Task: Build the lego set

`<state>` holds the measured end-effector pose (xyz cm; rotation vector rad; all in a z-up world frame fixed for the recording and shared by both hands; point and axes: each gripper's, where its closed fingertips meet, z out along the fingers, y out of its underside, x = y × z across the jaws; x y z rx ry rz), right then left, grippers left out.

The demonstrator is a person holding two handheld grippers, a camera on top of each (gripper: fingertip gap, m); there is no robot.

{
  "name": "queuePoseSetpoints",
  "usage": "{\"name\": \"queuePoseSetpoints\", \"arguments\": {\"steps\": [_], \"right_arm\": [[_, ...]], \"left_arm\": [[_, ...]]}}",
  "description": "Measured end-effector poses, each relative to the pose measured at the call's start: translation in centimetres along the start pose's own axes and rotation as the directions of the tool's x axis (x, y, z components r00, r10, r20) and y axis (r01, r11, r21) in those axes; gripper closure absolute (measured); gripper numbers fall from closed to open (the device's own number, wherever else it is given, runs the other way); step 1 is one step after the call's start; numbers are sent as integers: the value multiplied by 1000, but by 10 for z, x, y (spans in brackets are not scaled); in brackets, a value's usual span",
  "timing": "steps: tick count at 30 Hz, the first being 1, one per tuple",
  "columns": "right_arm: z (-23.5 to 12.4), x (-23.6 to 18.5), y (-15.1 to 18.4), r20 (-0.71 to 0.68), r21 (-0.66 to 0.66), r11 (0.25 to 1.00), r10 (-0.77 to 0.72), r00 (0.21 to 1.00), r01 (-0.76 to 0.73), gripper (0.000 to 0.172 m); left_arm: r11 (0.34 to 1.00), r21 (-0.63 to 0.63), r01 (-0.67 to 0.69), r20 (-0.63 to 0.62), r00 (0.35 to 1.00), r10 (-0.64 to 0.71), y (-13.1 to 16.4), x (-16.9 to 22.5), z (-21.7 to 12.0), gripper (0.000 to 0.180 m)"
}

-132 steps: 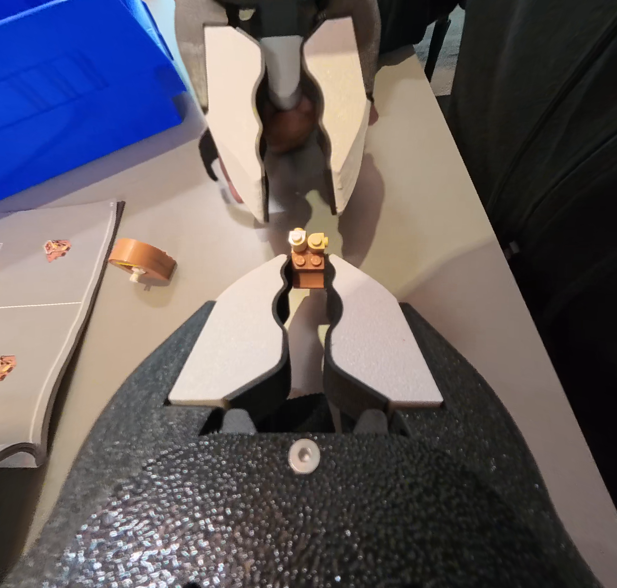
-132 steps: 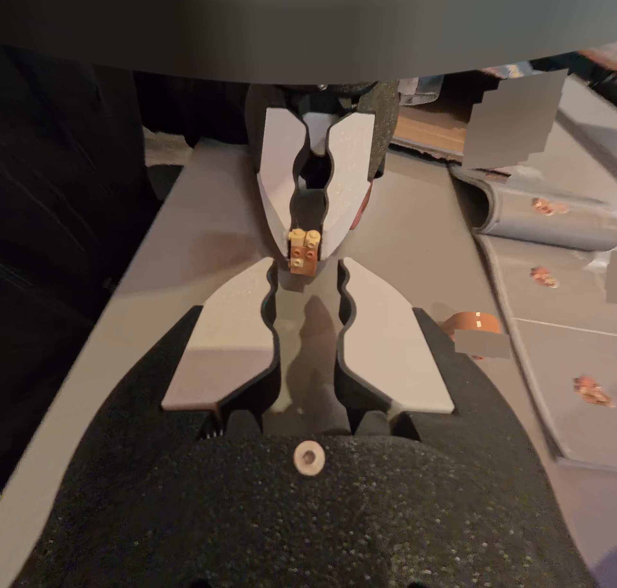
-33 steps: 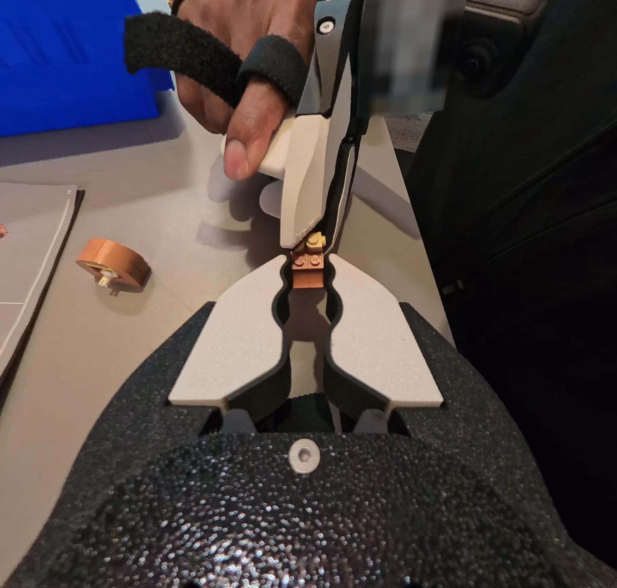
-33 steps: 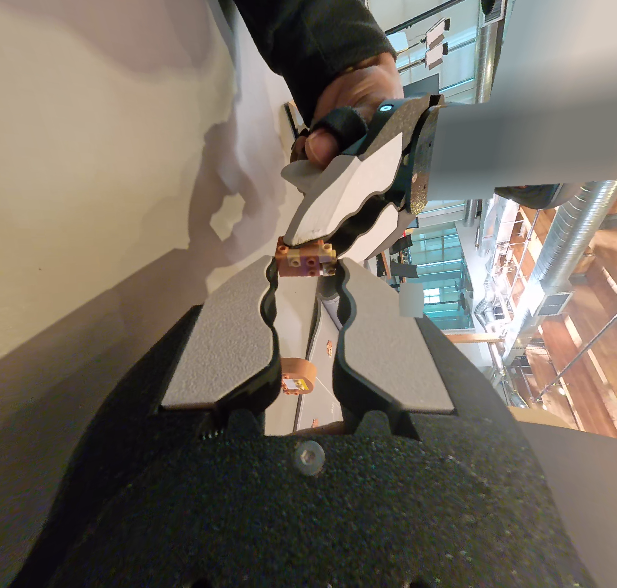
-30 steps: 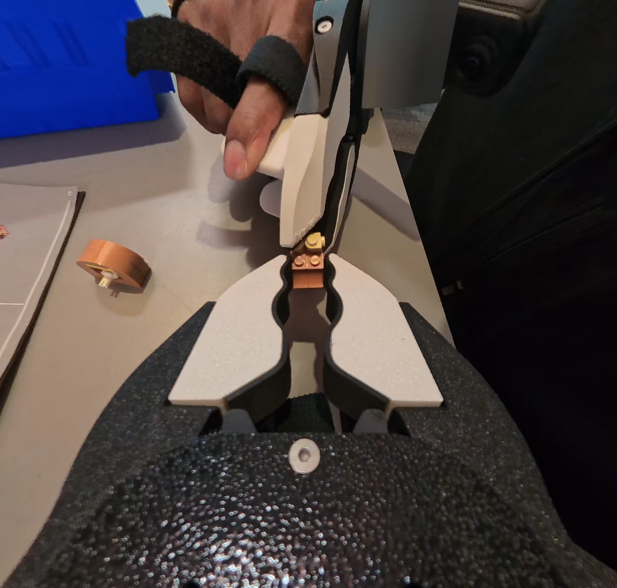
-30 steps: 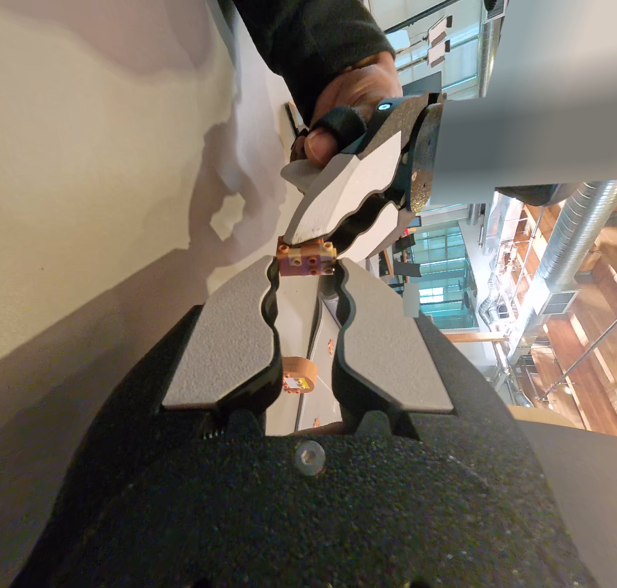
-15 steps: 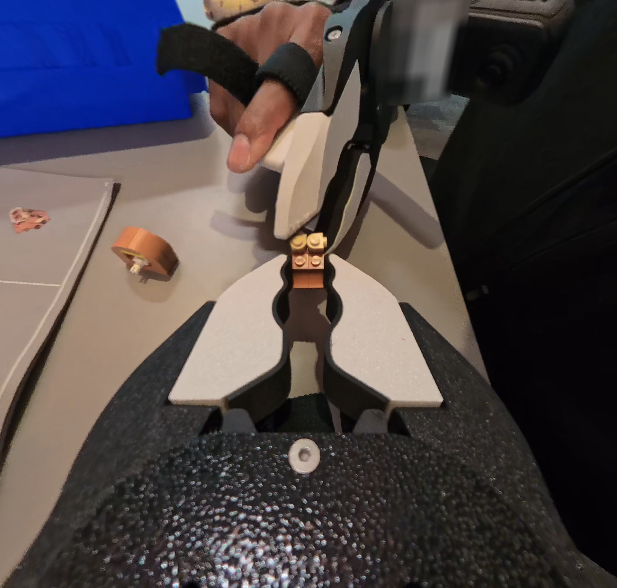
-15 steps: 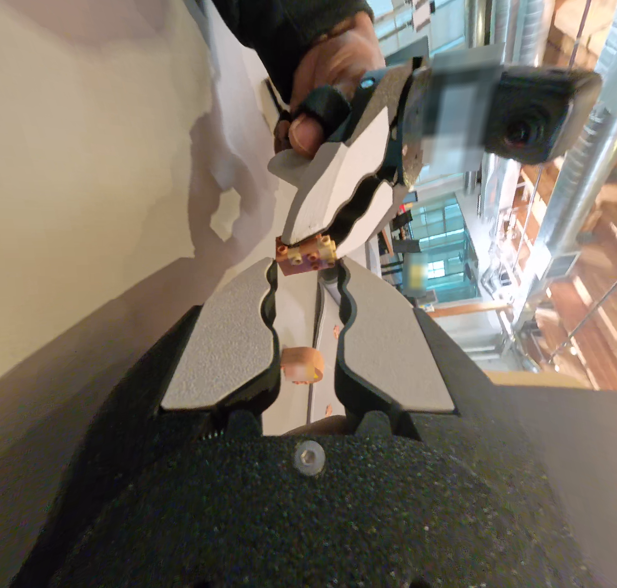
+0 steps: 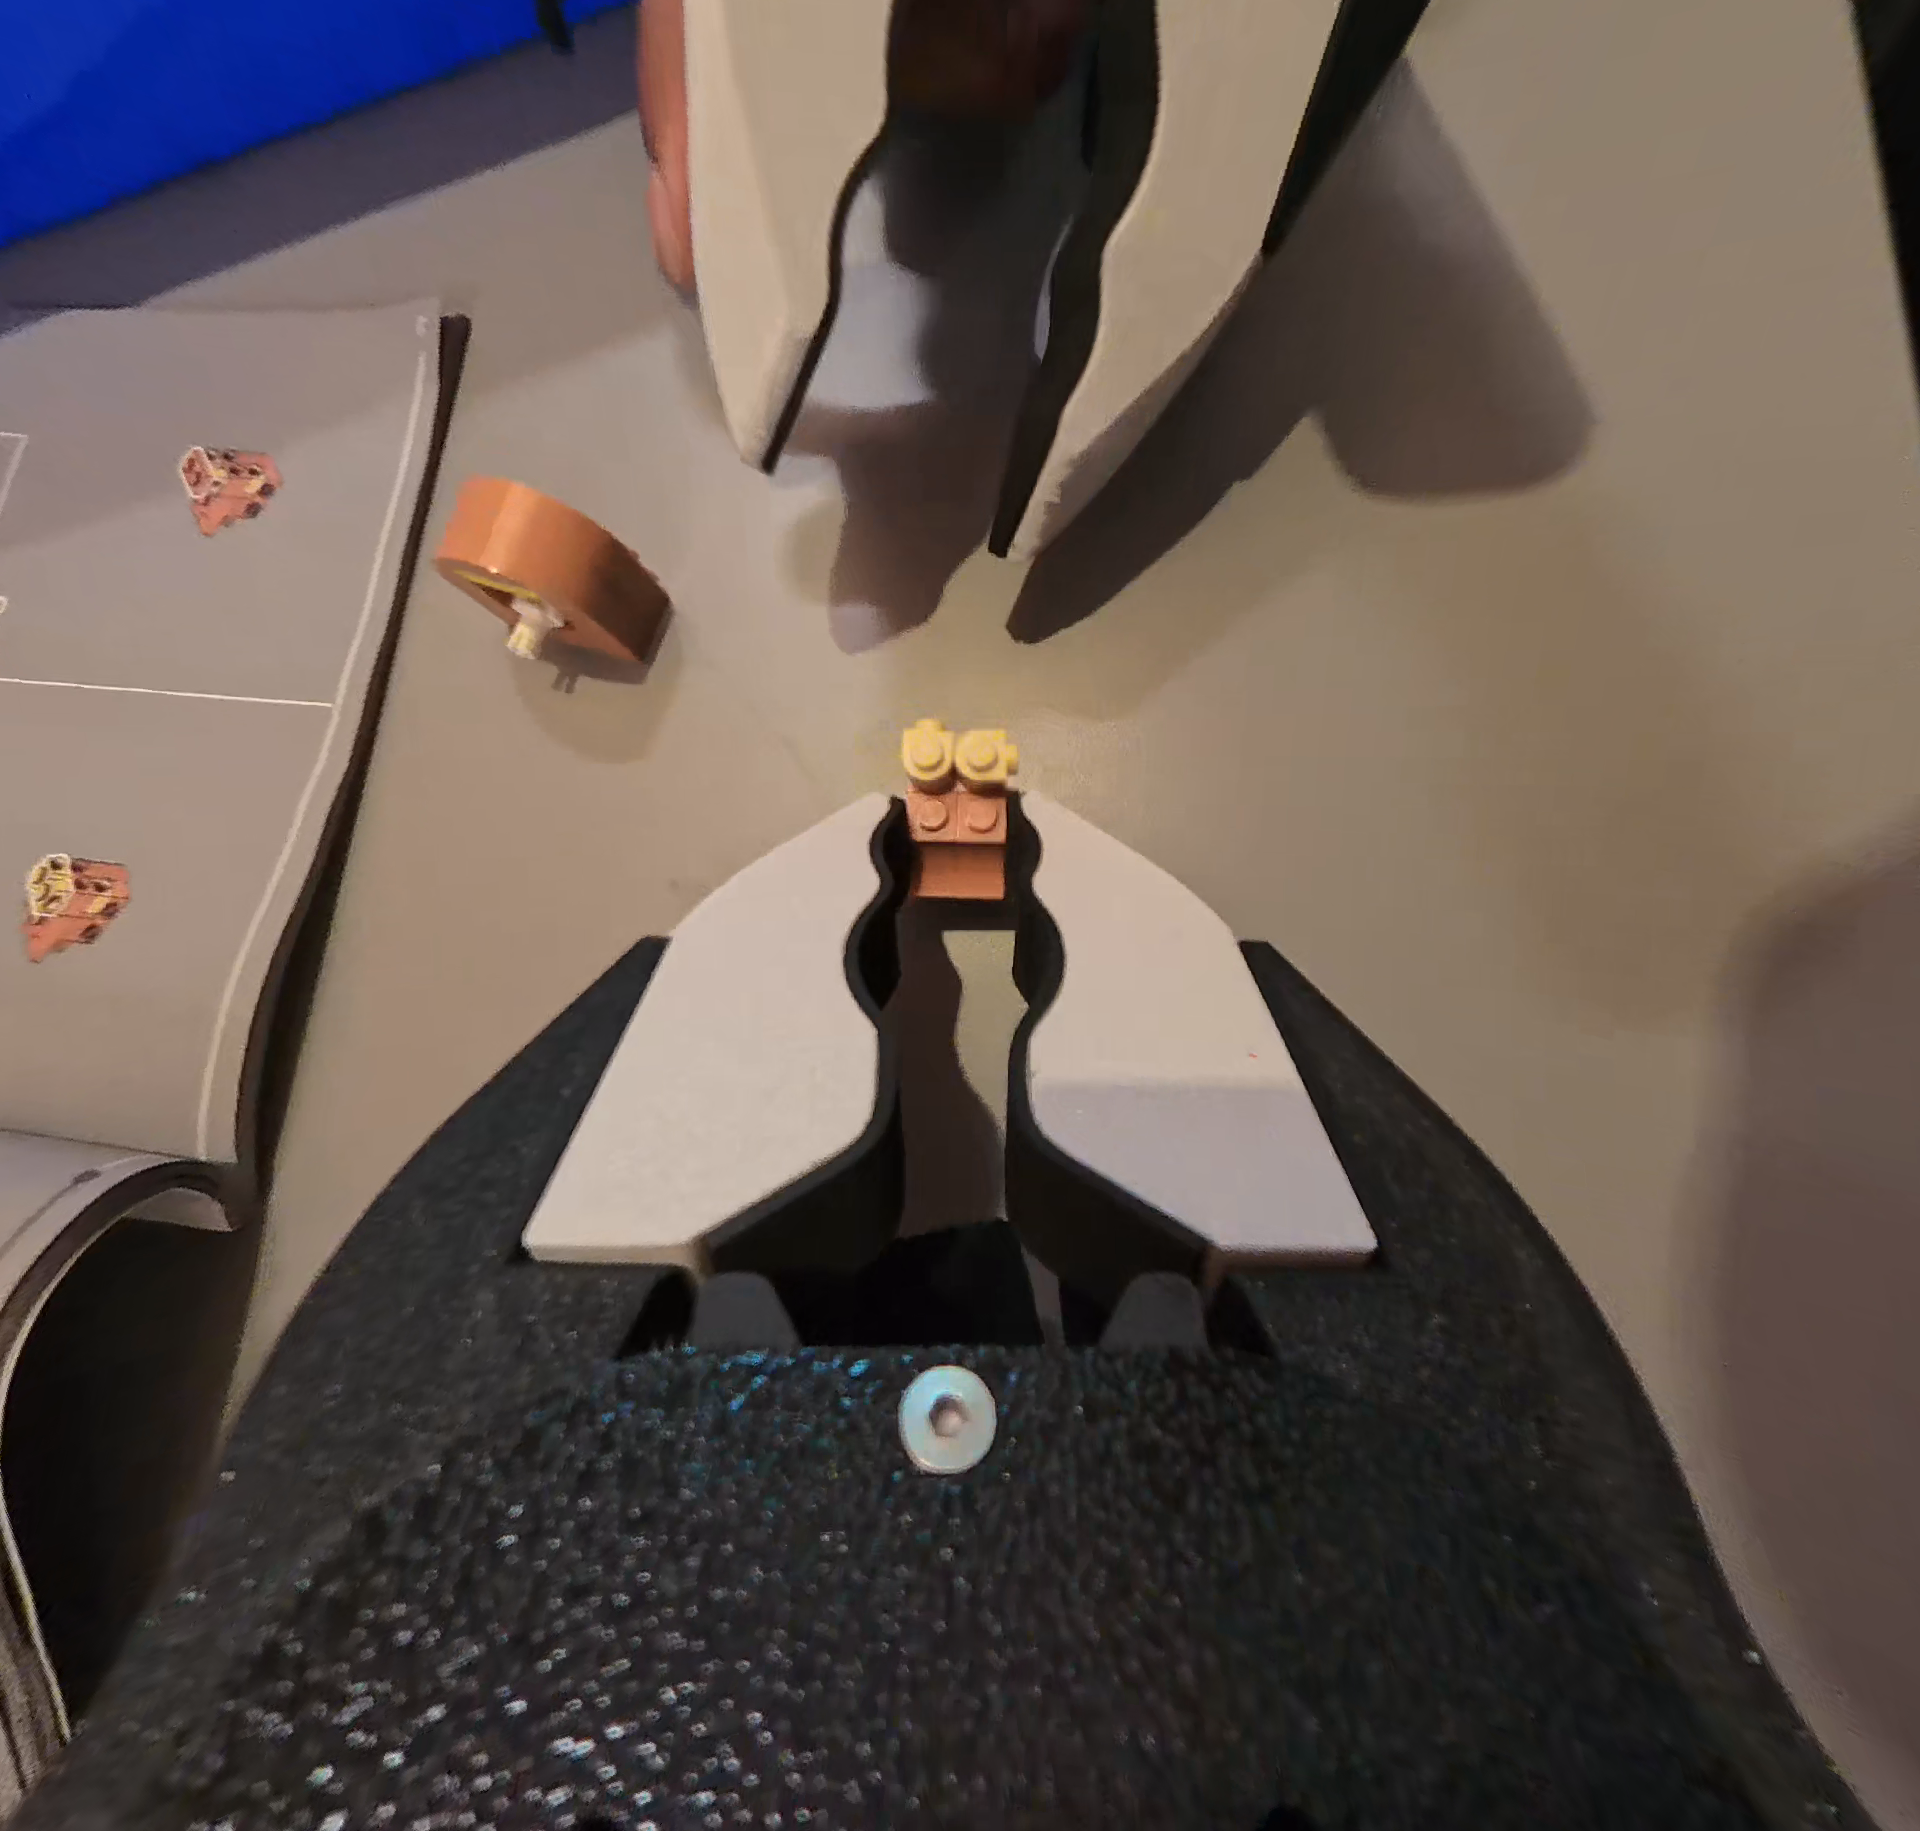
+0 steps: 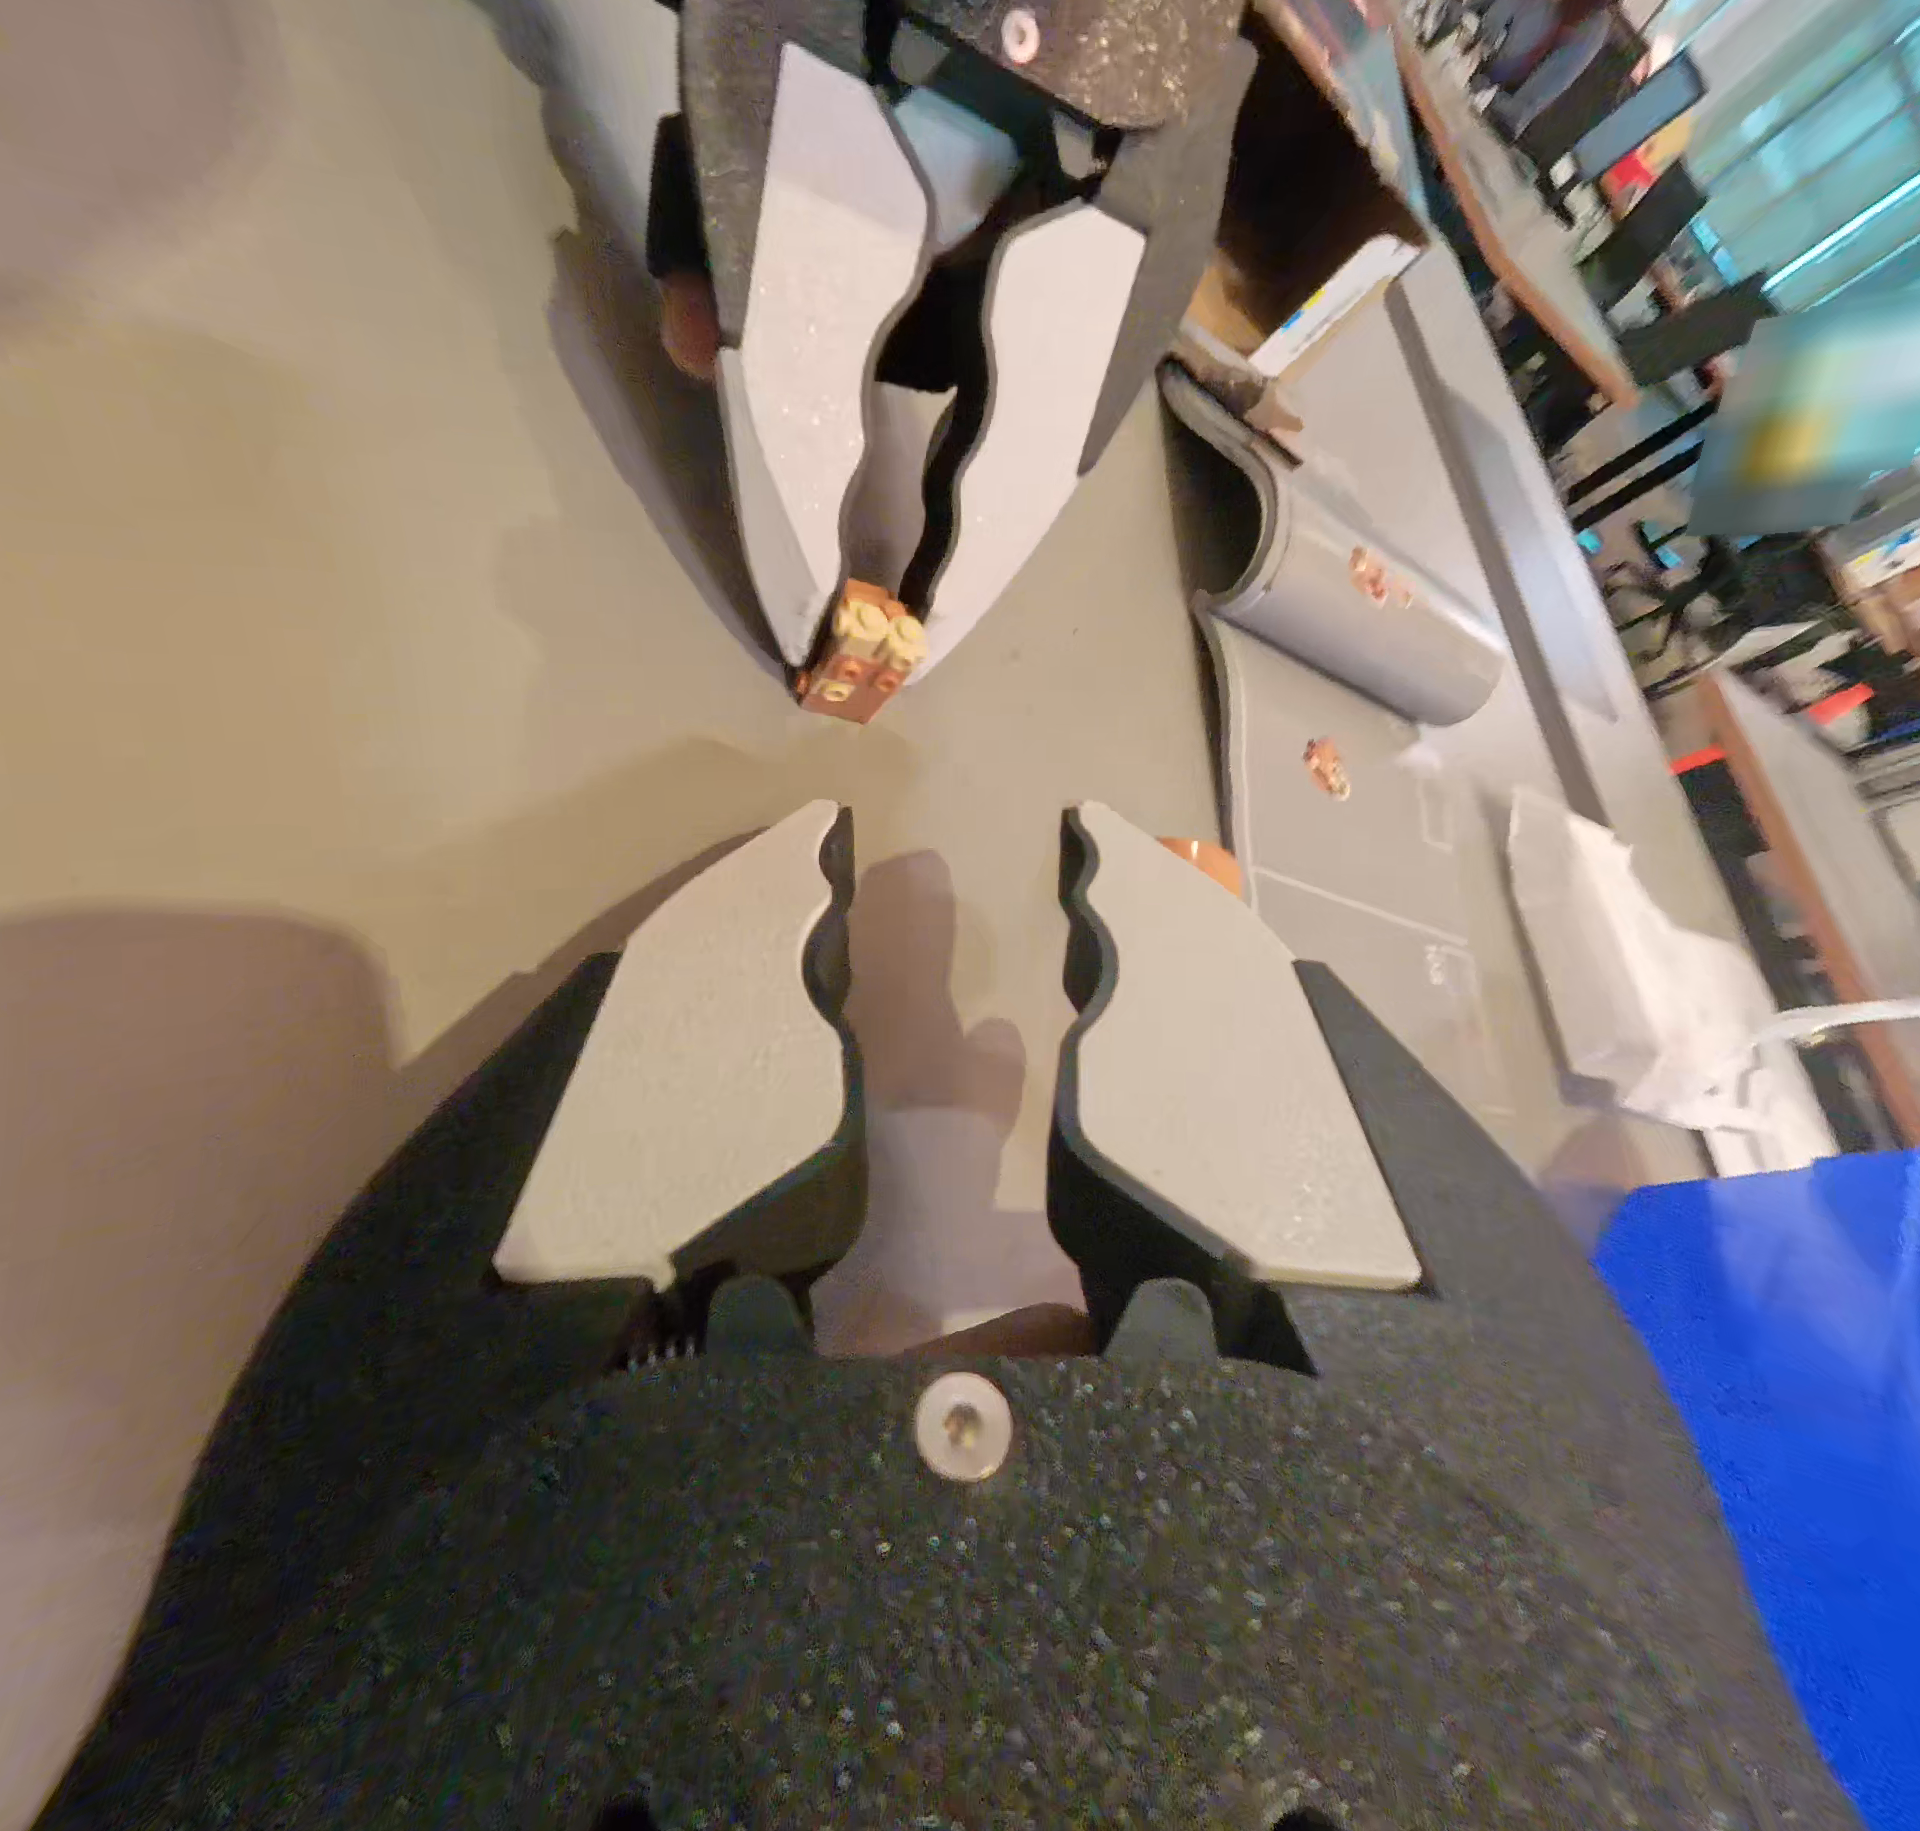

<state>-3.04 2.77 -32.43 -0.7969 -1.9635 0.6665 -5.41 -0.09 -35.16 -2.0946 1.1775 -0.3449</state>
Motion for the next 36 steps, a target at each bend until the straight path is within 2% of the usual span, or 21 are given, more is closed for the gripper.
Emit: {"name": "queuePoseSetpoints", "arguments": {"steps": [6, 14, 21, 27, 30, 36], "right_arm": [[-1, 7, 4, 10, 2, 994, 107, 994, -107, 138], [0, 5, 7, 9, -17, 996, 91, 996, -90, 140], [0, 10, 9, -2, -22, 992, 124, 992, -124, 143], [-4, 19, 13, 2, -24, 970, 241, 971, -241, 144], [-7, 25, 15, 4, -18, 950, 311, 950, -311, 147], [-10, 32, 15, -1, 3, 928, 371, 928, -371, 151]], "left_arm": [[998, 40, 41, -4, 999, -41, -1, -2, 2, 159], [997, 67, 29, -18, 999, -28, -2, -2, -1, 152], [983, 181, 6, -68, 998, 7, -17, 3, -10, 151], [927, 367, 81, -141, 990, -30, -40, 0, -28, 152], [898, 422, 126, -116, 990, -84, -44, -14, -33, 155], [881, 445, 164, -27, 985, -170, -41, -38, -36, 163]]}}
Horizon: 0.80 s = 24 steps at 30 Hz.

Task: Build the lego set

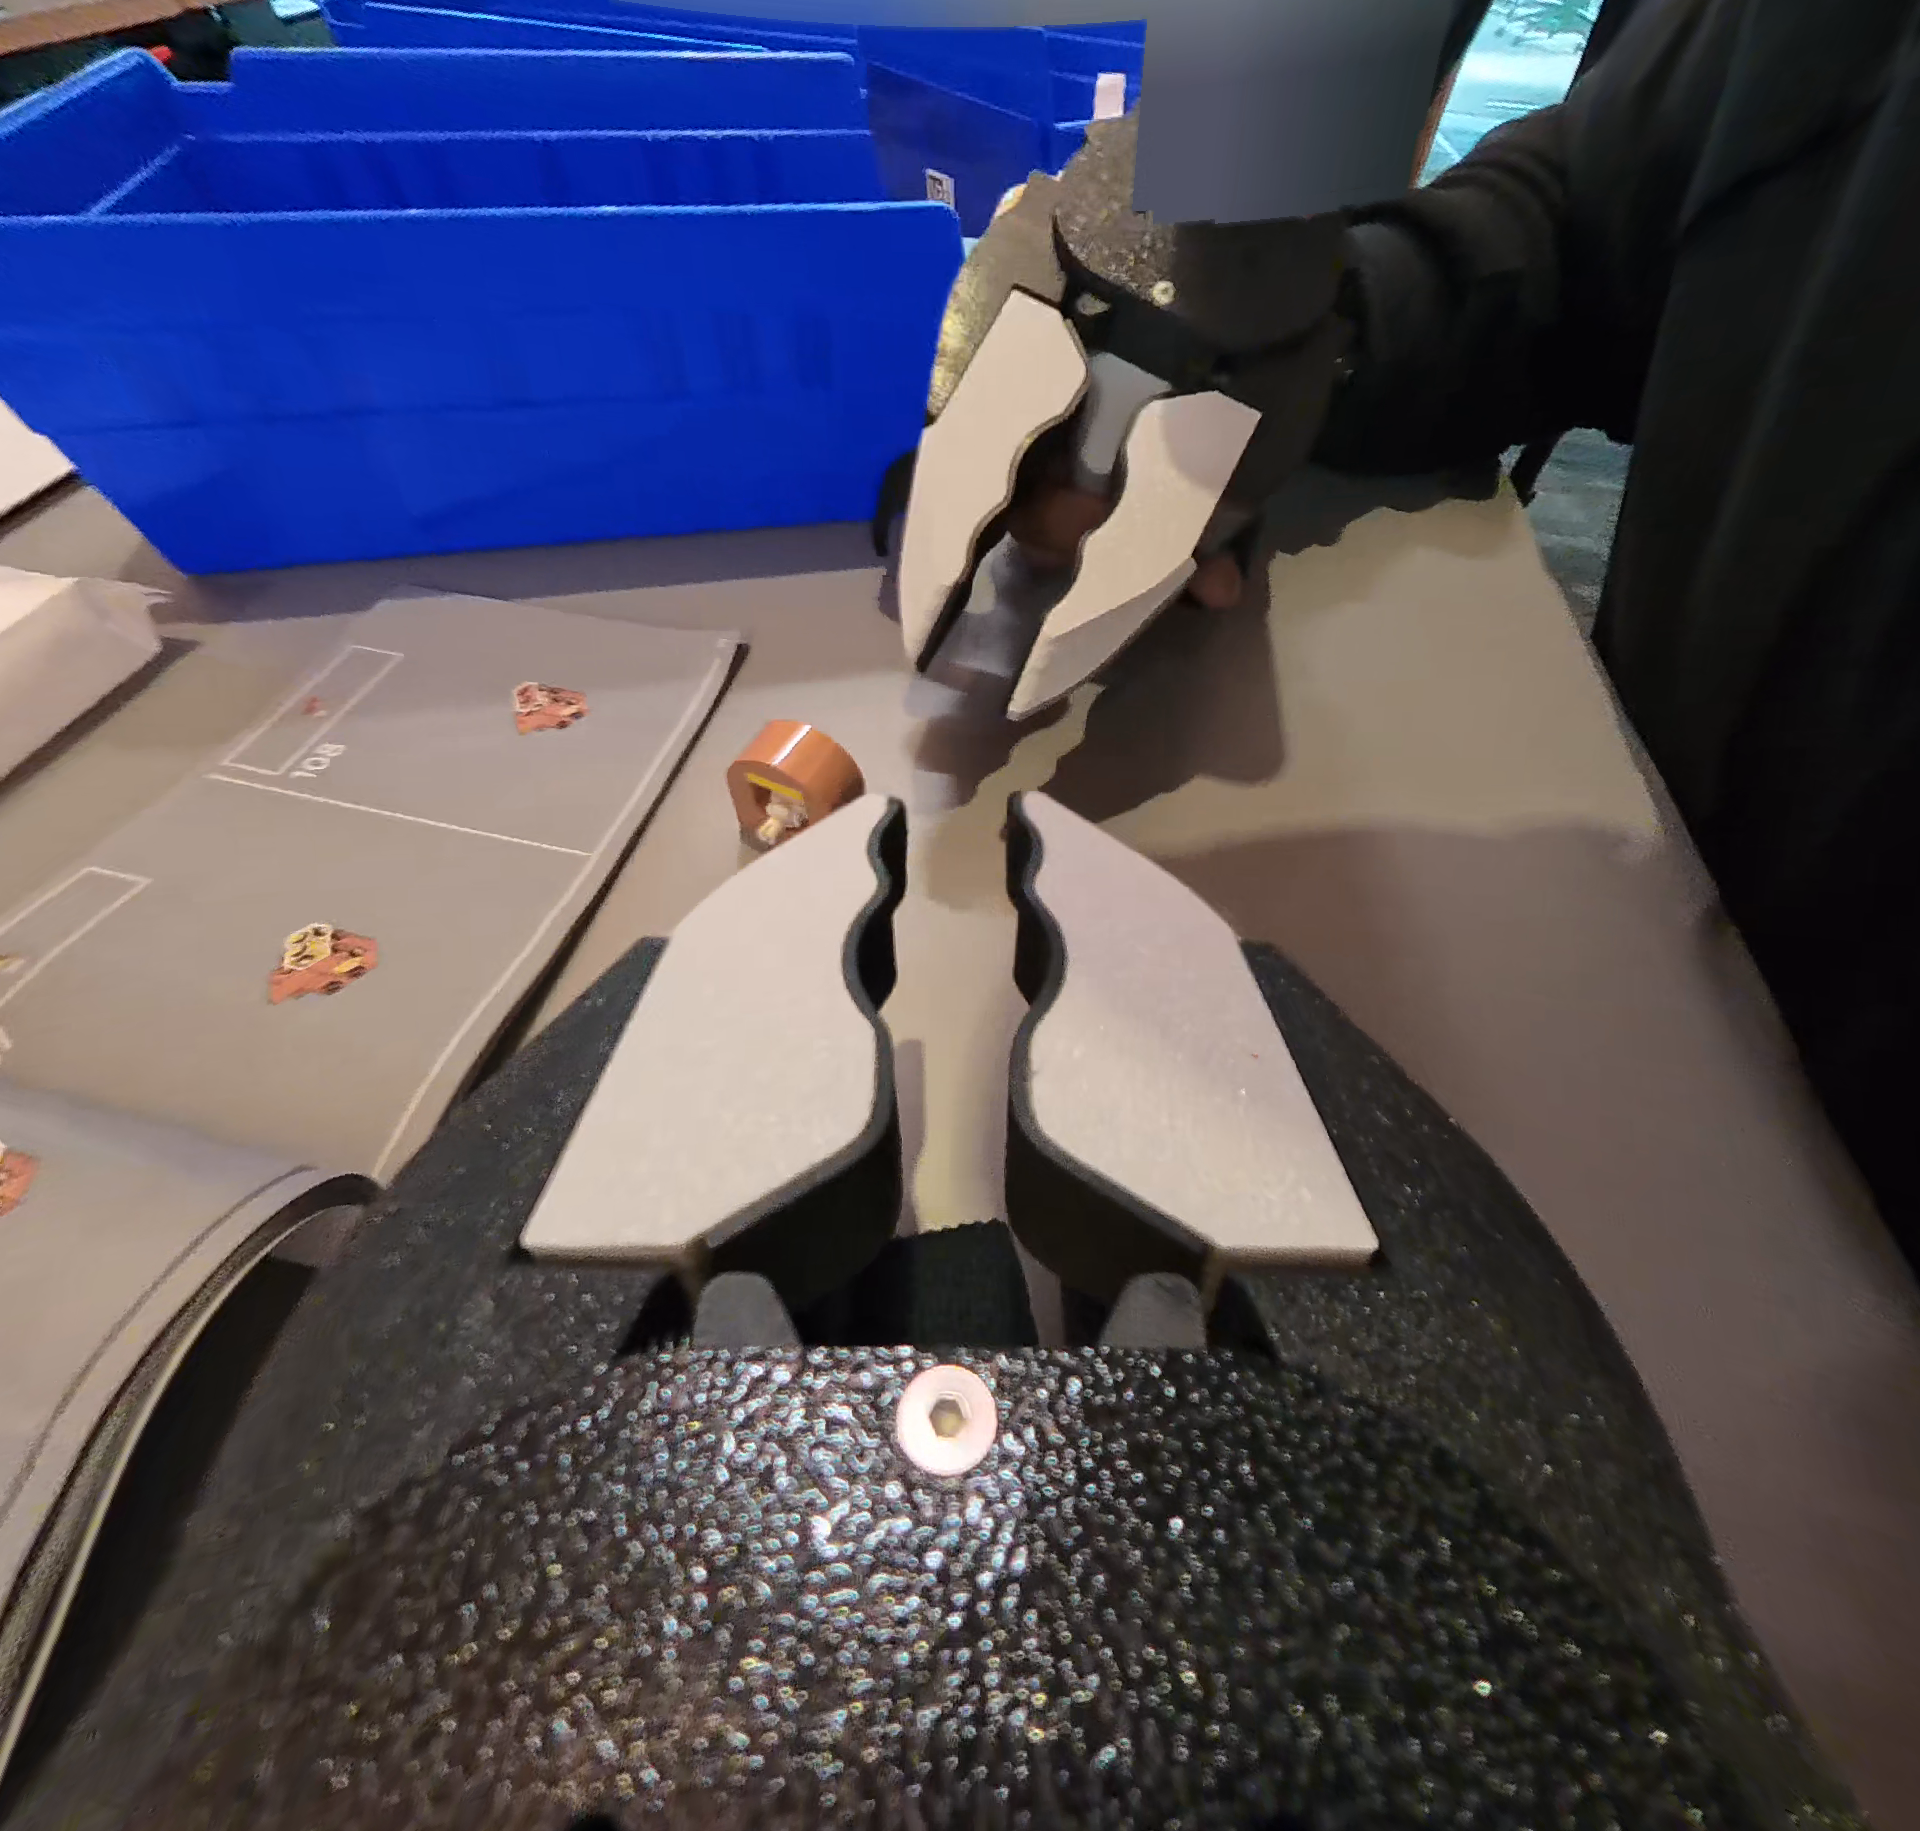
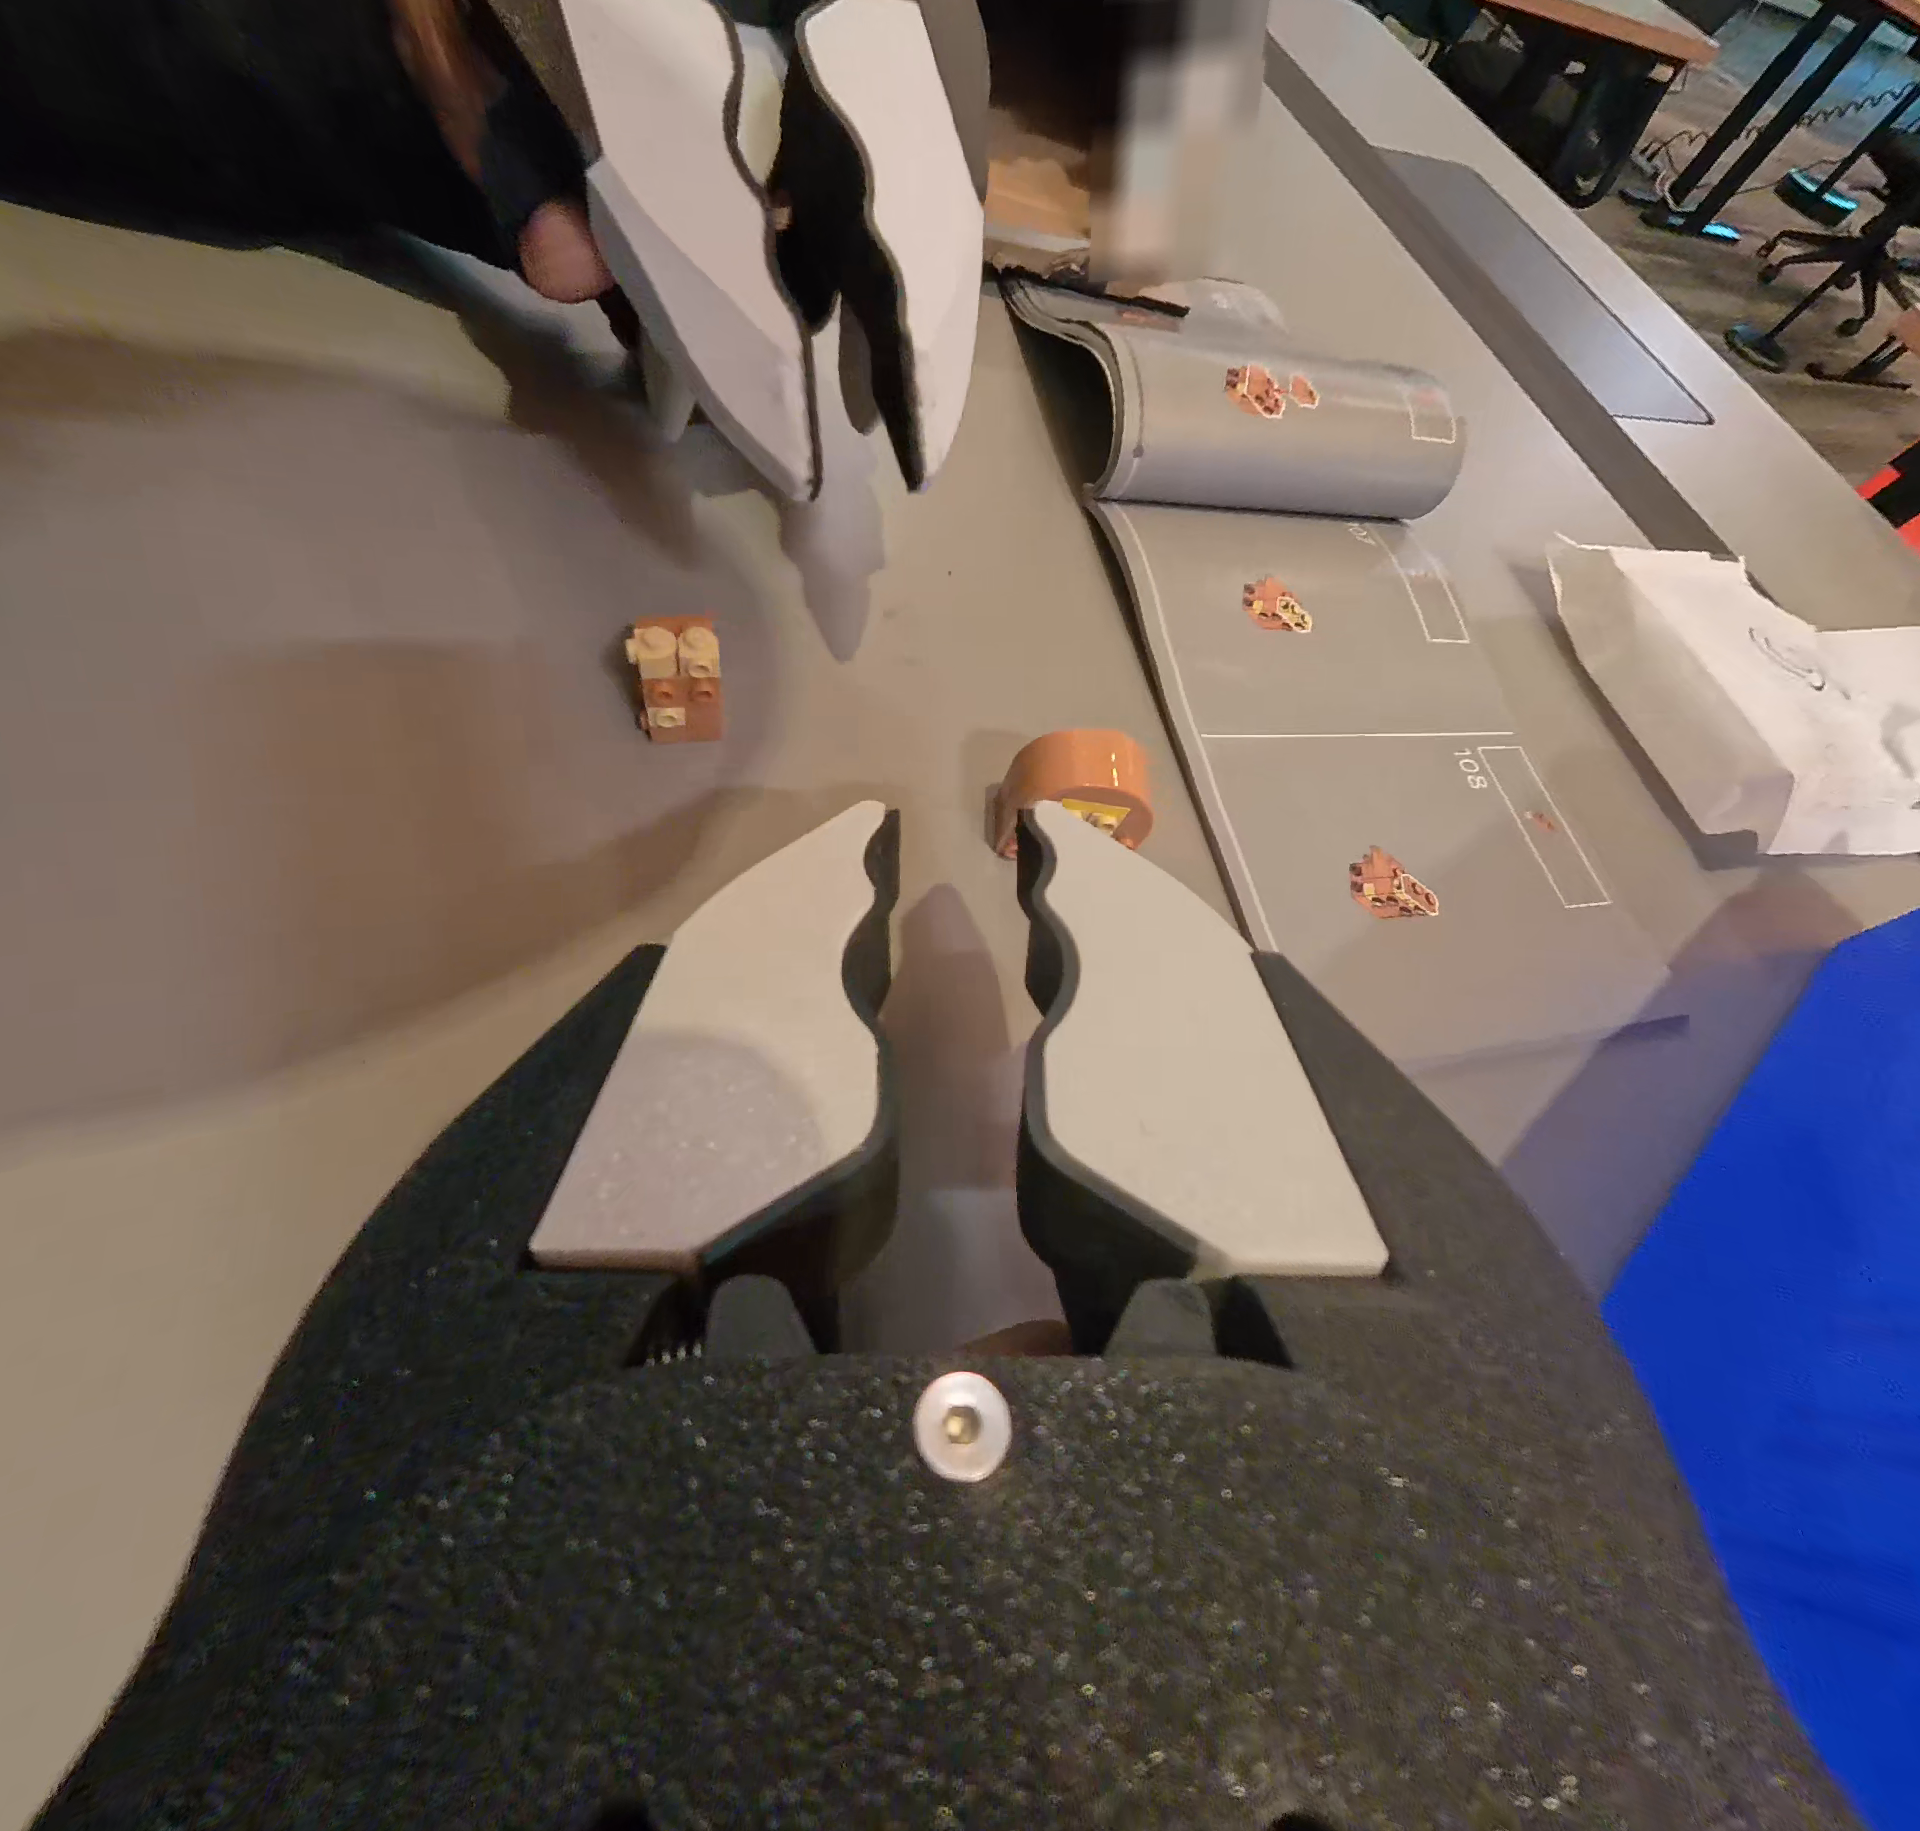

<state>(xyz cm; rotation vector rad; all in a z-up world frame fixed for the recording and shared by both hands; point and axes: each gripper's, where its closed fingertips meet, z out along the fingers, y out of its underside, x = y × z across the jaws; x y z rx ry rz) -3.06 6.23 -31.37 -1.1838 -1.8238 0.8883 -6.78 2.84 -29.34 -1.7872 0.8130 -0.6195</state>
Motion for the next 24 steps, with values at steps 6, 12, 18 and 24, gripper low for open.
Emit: {"name": "queuePoseSetpoints", "arguments": {"steps": [6, 12, 18, 24], "right_arm": [[2, -1, 2, -14, -20, 1000, -23, 1000, 23, 153], [4, -3, 4, -30, -40, 998, -59, 998, 58, 154], [4, -6, 5, -35, -45, 994, -97, 995, 96, 154], [4, -9, 6, -44, -47, 990, -134, 990, 132, 154]], "left_arm": [[1000, 16, 10, 53, 999, -11, -2, -7, -2, 173], [999, -15, -32, 45, 998, 33, 2, -2, 1, 180], [999, -34, -37, 53, 998, 39, 5, -3, 1, 180], [997, -71, -40, 96, 994, 47, 11, -12, -2, 180]]}}
